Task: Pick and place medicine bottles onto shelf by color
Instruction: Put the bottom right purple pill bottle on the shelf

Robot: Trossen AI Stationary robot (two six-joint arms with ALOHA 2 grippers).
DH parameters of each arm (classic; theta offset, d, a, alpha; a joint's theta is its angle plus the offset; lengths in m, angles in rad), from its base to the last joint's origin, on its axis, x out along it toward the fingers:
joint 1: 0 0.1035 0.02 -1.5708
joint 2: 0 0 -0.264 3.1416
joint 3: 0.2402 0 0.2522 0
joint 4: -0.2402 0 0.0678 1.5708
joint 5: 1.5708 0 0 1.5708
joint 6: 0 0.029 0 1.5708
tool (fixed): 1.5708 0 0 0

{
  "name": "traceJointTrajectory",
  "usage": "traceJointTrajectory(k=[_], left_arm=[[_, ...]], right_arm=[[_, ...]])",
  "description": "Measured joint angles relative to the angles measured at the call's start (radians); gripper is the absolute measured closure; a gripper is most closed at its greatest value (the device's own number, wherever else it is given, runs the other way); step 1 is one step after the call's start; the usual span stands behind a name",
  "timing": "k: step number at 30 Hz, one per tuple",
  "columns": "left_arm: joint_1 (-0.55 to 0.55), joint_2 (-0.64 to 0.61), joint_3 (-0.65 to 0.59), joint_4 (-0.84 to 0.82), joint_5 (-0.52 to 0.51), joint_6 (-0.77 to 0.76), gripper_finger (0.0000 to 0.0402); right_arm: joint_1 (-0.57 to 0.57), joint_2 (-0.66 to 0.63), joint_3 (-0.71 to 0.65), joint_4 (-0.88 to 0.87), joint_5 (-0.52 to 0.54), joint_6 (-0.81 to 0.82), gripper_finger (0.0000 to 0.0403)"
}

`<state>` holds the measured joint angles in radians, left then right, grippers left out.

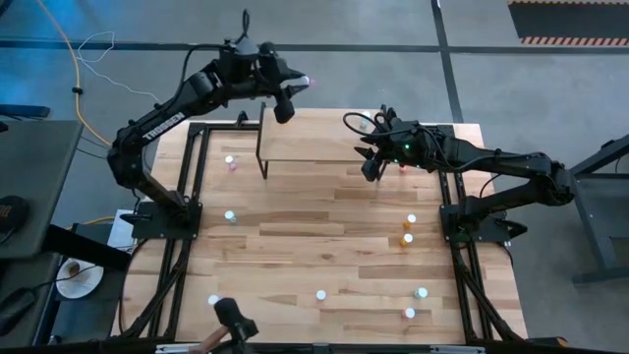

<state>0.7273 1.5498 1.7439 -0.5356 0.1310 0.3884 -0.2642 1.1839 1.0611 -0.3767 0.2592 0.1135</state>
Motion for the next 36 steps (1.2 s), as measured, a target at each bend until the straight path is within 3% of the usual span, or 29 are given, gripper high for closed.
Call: traceJointTrajectory(k=[21,36], left_arm=[[0.041,0.191,0.0,-0.173,0.01,-0.026,0.0284],[0.06,0.206,0.0,-0.229,0.011,-0.029,0.0284]], right_arm=[[0.003,0.0,0.0,-0.03,0.0,0.126,0.0256],[0.003,0.0,0.0,-0.063,0.0,0.177,0.0256]])
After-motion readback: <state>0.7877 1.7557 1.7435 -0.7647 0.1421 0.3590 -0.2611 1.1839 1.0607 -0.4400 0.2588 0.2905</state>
